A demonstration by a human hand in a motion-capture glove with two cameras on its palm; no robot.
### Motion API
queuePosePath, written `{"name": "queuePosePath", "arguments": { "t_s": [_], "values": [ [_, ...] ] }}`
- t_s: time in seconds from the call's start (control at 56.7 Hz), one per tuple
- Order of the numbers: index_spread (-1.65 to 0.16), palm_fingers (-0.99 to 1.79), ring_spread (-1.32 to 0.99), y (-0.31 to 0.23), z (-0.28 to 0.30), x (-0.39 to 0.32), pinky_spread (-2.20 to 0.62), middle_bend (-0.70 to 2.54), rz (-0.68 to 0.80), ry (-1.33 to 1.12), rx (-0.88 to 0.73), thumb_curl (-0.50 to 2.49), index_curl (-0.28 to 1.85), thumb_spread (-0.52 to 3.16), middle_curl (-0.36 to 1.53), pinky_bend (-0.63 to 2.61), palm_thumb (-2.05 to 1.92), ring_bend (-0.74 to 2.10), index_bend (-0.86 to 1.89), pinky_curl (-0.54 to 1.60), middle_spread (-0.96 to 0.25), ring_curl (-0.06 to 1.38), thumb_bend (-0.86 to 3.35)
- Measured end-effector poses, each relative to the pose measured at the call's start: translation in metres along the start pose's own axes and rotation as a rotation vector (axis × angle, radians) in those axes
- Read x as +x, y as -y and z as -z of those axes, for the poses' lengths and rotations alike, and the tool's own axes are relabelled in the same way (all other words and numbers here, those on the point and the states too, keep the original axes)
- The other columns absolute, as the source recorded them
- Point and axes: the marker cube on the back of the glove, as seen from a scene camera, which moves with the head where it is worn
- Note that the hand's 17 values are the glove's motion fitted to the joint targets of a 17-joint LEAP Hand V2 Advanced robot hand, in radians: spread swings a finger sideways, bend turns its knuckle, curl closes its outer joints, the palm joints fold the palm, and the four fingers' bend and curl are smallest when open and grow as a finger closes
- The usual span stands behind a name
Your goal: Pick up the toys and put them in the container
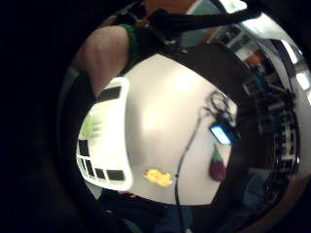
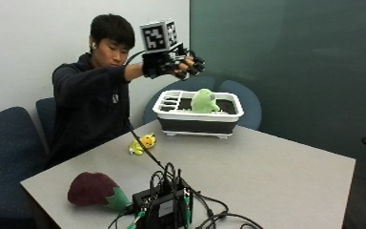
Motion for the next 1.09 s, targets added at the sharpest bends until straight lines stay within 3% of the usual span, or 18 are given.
{"name": "queuePosePath", "arguments": {
  "t_s": [0.088, 0.176, 0.37, 0.529, 0.634, 0.723, 0.793, 0.863, 0.899, 1.004, 1.093],
  "values": [
    [-0.25, -0.11, -0.02, -0.036, -0.005, 0.039, 0.05, 0.31, -0.326, 0.013, -0.063, 0.48, 0.44, 1.16, 0.44, 0.89, 0.06, 0.44, 0.13, 0.37, -0.02, 0.38, -0.02],
    [-0.25, -0.11, 0.00, -0.075, -0.018, 0.104, 0.06, 0.27, -0.533, 0.007, -0.152, 0.45, 0.41, 1.19, 0.43, 0.88, 0.06, 0.41, 0.13, 0.36, -0.01, 0.37, -0.01],
    [-0.23, -0.12, 0.02, -0.157, -0.080, 0.219, 0.07, 0.19, -0.768, 0.025, -0.285, 0.41, 0.35, 1.21, 0.40, 0.88, 0.06, 0.36, 0.11, 0.35, 0.02, 0.35, -0.02],
    [-0.20, -0.12, 0.05, -0.207, -0.155, 0.242, 0.07, 0.17, -1.014, 0.030, -0.381, 0.38, 0.31, 1.22, 0.38, 0.90, 0.05, 0.35, 0.10, 0.36, 0.05, 0.35, -0.02],
    [-0.19, -0.11, 0.06, -0.224, -0.189, 0.246, 0.07, 0.18, -1.052, 0.023, -0.419, 0.36, 0.29, 1.19, 0.37, 0.93, 0.00, 0.35, 0.09, 0.36, 0.07, 0.35, -0.03],
    [-0.19, 0.02, 0.05, -0.230, -0.200, 0.248, 0.07, 0.25, -1.044, -0.096, -0.296, 0.36, 0.25, 1.18, 0.39, 0.95, 0.00, 0.48, 0.07, 0.36, 0.06, 0.37, -0.02],
    [-0.20, 0.43, -0.06, -0.229, -0.202, 0.249, 0.01, 0.49, -1.000, -0.193, -0.168, 0.37, 0.18, 1.22, 0.46, 0.88, 0.09, 0.82, 0.00, 0.32, -0.01, 0.43, 0.02],
    [-0.20, 0.64, -0.17, -0.229, -0.204, 0.249, -0.08, 0.70, -0.939, -0.244, -0.080, 0.37, 0.15, 1.28, 0.52, 0.84, 0.18, 0.99, 0.04, 0.30, -0.06, 0.47, 0.07],
    [-0.20, 0.90, -0.20, -0.228, -0.204, 0.251, -0.16, 0.81, -0.912, -0.250, -0.039, 0.39, 0.15, 1.32, 0.57, 0.88, 0.27, 1.10, 0.08, 0.32, -0.10, 0.51, 0.12],
    [-0.20, 1.10, -0.25, -0.220, -0.196, 0.248, -0.27, 0.90, -0.842, -0.229, 0.024, 0.46, 0.14, 1.28, 0.64, 0.98, 0.48, 1.24, 0.14, 0.37, -0.15, 0.56, 0.20],
    [-0.22, 1.19, -0.27, -0.201, -0.167, 0.229, -0.31, 0.98, -0.699, -0.200, 0.097, 0.53, 0.16, 1.14, 0.70, 1.06, 0.58, 1.30, 0.21, 0.43, -0.18, 0.60, 0.21]
  ]
}}
